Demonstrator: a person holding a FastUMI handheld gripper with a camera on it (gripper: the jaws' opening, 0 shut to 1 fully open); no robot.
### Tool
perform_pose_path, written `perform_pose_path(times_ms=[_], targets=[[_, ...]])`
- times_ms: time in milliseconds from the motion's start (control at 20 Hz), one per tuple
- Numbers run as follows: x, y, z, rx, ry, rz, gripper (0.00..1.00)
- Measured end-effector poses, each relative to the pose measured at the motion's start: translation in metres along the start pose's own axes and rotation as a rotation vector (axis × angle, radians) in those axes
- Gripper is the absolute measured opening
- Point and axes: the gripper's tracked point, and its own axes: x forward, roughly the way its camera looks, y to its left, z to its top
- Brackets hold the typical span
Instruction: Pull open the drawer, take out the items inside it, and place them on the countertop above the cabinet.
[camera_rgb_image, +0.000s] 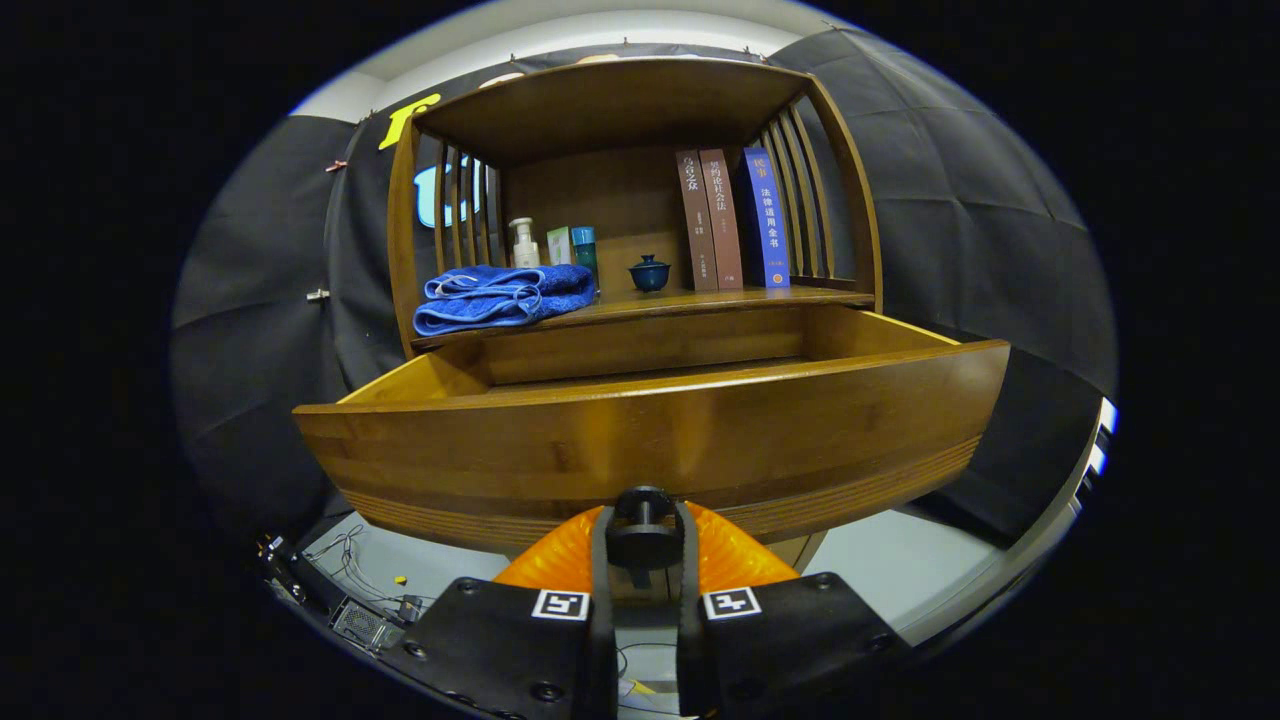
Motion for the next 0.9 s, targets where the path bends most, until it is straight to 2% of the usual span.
perform_pose_path(times_ms=[150, 300, 400, 650, 900], targets=[[-0.006, 0.001, 0.007, 0.023, -0.004, 0.029, 0.42], [-0.022, -0.005, 0.039, 0.035, -0.089, 0.015, 0.75], [-0.025, -0.007, 0.051, -0.004, -0.086, 0.003, 0.99], [-0.033, -0.003, 0.106, -0.048, -0.096, -0.003, 0.99], [-0.005, 0.0, 0.162, -0.059, -0.058, -0.016, 0.99]])
